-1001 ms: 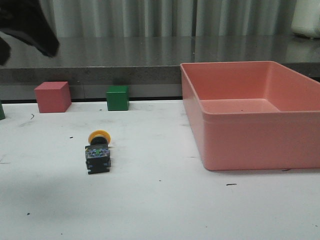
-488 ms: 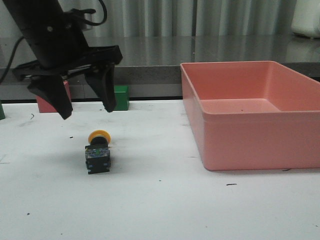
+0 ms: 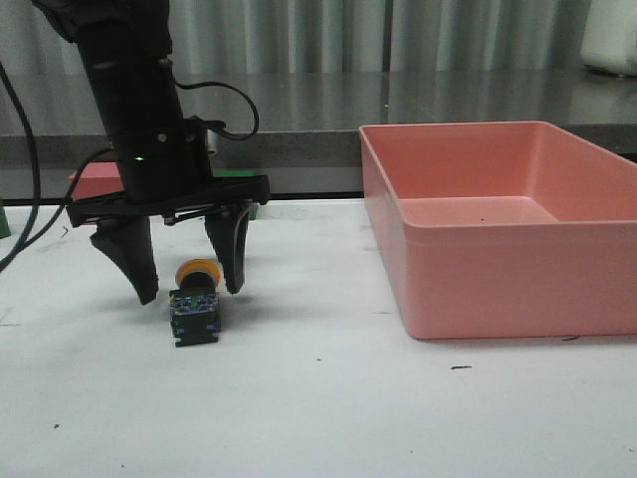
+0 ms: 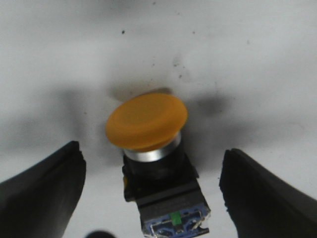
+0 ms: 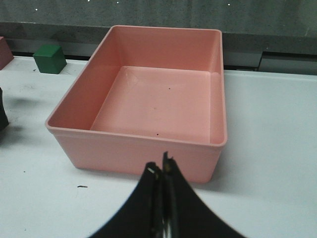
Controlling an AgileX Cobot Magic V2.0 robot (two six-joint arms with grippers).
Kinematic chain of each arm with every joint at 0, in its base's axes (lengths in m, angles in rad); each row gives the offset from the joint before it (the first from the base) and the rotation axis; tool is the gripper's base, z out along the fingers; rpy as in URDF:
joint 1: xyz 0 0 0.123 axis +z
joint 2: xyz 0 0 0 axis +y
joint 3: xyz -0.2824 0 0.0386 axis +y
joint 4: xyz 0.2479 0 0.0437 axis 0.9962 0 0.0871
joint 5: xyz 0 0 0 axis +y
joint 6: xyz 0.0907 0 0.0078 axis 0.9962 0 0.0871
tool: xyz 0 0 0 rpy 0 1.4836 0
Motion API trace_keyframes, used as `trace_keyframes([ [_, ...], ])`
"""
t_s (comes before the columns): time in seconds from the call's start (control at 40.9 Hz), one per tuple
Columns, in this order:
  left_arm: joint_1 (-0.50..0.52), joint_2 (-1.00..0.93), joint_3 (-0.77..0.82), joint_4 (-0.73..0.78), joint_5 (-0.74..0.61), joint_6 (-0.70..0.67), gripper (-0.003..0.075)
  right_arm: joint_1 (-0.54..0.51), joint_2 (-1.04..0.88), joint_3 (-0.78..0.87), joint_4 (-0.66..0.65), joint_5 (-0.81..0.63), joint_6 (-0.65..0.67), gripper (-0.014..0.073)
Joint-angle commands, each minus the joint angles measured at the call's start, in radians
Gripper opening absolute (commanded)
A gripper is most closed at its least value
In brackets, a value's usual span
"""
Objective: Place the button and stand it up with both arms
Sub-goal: 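Lower the left gripper over the lying button, fingers open, then close the left gripper on the button body and lift it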
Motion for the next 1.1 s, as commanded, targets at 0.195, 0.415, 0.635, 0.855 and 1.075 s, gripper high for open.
trace_keyframes([
  [0.195,-0.006,0.001,-0.098,-0.006,0.109,-0.023,0.0384,-0.005,0.008,-0.025,-0.017,-0.079,-0.009,-0.0069],
  [0.415,-0.006,0.001,-0.137,0.001,0.148,-0.023,0.0188,-0.005,0.008,-0.025,-0.017,-0.079,-0.009,-0.0069],
  [0.635,-0.045,-0.066,-0.115,0.111,0.02,-0.02,0.0188,-0.005,0.008,-0.025,-0.017,-0.079,-0.009,-0.0069],
  [0.855,-0.072,-0.242,0.121,0.181,-0.413,-0.02,0.0188,-0.005,0.008,-0.025,-0.017,-0.079,-0.009,-0.0069],
  [1.075,-0.072,-0.391,0.448,0.305,-0.862,-0.02,0.0188,-0.005,0.008,-0.025,-0.017,-0.079,-0.009,-0.0069],
])
